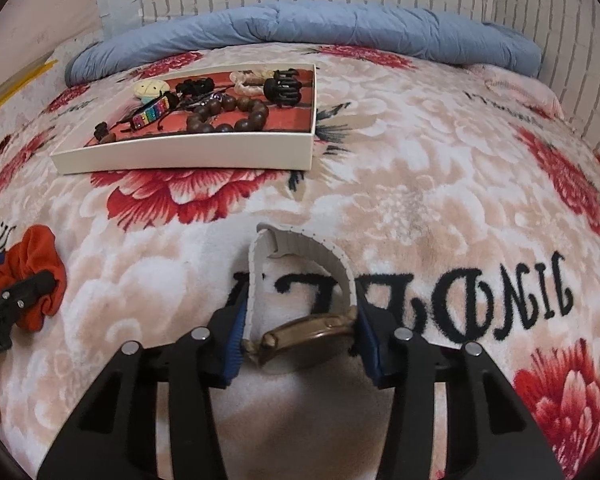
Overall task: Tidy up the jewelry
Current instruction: 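Grasp the orange scrunchie with the left tool while the right tool grasps the white-strap watch, then carry both items over the tray and open both tools to release them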
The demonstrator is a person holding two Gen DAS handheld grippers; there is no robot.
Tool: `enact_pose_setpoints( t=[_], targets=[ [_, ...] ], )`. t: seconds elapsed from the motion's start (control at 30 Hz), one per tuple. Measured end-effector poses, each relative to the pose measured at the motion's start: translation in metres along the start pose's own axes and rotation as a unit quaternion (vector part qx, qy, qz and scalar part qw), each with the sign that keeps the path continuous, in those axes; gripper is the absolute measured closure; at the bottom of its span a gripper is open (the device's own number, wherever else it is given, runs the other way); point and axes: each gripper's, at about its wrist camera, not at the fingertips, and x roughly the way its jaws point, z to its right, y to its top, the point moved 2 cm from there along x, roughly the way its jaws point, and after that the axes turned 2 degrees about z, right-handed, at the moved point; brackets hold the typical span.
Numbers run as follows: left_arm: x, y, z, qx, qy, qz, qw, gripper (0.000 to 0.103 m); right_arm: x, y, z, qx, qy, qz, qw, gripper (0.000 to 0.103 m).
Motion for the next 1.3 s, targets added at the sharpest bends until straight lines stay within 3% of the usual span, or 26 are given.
enact_pose_setpoints(
  t=[0.37, 0.73, 1.0, 1.3],
  targets=[
    [-0.003, 0.012, -0.010, -0.021, -0.016, 0.007, 0.9996, 0.050, -0.007, 0.018, -0.009, 0.010, 0.015, 0.018, 1.000, 0.057],
    [0.004, 0.015, -0.019, -0.039, -0.046, 0.000, 0.9982, 0.077, -0.005, 0.028, -0.021, 0.008, 0.029, 0.028, 0.999, 0.057],
    [0.002, 0.028, -0.024, -0.042, -0.046, 0.015, 0.9980, 0.080, -0.011, 0.044, -0.022, 0.016, 0.034, 0.049, 0.998, 0.057],
    [-0.007, 0.082, -0.040, -0.054, -0.044, 0.065, 0.9955, 0.080, -0.010, 0.085, -0.030, 0.022, 0.044, 0.083, 0.995, 0.057]
  ],
)
